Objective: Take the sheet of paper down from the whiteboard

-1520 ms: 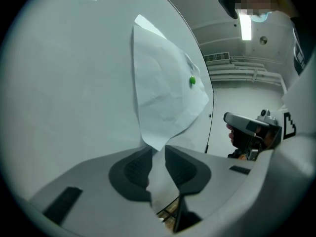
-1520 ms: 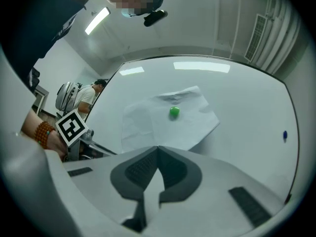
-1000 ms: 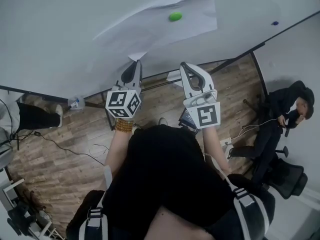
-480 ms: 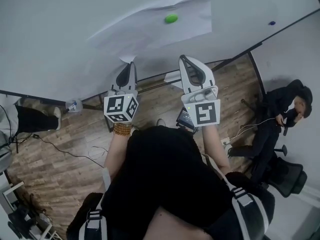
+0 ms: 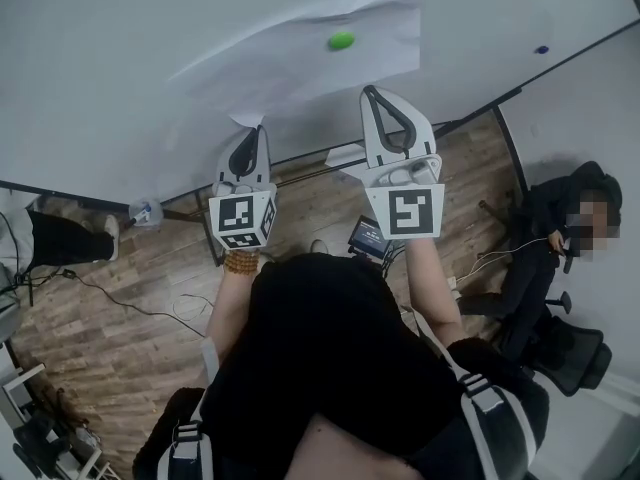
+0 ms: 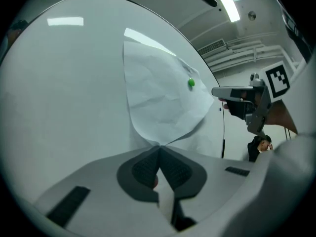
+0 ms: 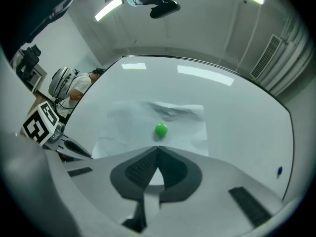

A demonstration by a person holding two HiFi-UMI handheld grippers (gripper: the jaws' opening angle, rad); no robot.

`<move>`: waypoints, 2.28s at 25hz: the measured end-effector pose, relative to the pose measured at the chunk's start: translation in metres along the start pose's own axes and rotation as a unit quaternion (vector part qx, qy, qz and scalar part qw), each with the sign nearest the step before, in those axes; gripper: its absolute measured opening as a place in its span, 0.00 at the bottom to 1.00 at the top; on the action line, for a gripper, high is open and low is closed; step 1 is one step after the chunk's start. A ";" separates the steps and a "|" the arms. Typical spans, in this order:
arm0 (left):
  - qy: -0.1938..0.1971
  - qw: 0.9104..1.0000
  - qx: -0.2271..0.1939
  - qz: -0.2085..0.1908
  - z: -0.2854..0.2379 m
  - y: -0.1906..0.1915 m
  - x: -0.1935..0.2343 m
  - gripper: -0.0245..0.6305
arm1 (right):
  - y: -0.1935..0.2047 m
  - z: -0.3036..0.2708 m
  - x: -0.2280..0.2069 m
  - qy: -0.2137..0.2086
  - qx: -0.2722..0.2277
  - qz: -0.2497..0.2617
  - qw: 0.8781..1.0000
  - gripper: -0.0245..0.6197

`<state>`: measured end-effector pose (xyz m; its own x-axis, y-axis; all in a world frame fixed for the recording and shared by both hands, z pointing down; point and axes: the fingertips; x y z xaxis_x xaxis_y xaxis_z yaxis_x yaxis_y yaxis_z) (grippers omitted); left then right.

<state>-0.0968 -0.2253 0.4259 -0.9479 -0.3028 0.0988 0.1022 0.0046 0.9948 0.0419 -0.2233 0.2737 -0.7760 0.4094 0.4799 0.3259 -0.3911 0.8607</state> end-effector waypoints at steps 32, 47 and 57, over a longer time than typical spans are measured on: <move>0.001 1.000 -0.006 0.003 0.006 0.000 0.003 0.05 | -0.028 -0.051 -0.005 0.004 -0.001 0.069 0.998 0.24; 0.003 1.000 -0.005 0.004 0.007 0.001 0.000 0.05 | -0.024 -0.060 -0.005 -0.001 0.001 0.062 0.998 0.24; -0.001 1.000 -0.006 0.007 0.008 0.002 0.001 0.05 | -0.027 -0.061 -0.005 -0.002 -0.010 0.067 0.998 0.23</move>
<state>-0.1002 -0.2181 0.4285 -0.9470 -0.3011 0.1123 0.1188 -0.0030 0.9929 0.0043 -0.2650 0.2378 -0.7241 0.3560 0.5907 0.4150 -0.4592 0.7854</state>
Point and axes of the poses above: the fingertips, and each gripper's own axes: z backward along the fingers, x to its left, y out of its underside, and after that the axes turned 3 degrees about -x, right-handed
